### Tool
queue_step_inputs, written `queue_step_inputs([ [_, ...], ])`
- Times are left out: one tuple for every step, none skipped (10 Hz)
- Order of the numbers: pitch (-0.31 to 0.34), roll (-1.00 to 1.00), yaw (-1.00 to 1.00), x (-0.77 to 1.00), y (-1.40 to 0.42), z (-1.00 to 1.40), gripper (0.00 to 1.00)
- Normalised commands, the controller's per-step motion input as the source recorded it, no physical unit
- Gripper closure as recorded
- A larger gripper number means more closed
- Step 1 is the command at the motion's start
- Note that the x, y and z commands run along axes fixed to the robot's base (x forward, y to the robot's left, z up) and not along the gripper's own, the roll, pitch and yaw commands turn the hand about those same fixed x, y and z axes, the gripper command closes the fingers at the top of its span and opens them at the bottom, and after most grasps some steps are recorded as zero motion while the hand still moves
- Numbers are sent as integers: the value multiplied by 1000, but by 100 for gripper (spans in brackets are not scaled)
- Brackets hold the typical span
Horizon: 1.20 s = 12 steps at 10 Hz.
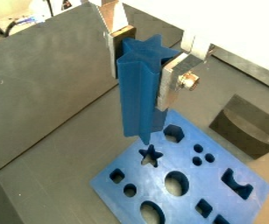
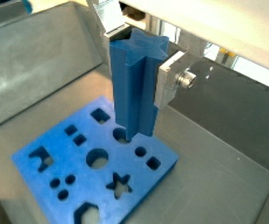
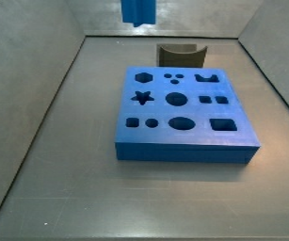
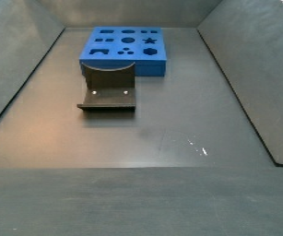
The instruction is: Insert the star object.
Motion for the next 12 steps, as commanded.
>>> queue_step_inputs([
  [136,251,246,246,-46,-589,100],
  [120,284,177,206,-20,-566,100],
  [170,213,20,200,-54,-686,100],
  [121,149,23,263,0,-834,100],
  [11,157,46,117,0,-754,100],
  [9,136,71,143,31,-686,100],
  [1,113,0,126,20,-709,100],
  [0,110,0,100,51,-689,100],
  [0,110,0,40,109,-637,100],
  [0,0,6,0,329,-514,100],
  [0,0,34,0,320,-406,100],
  [3,0,0,0,134,-309,100],
])
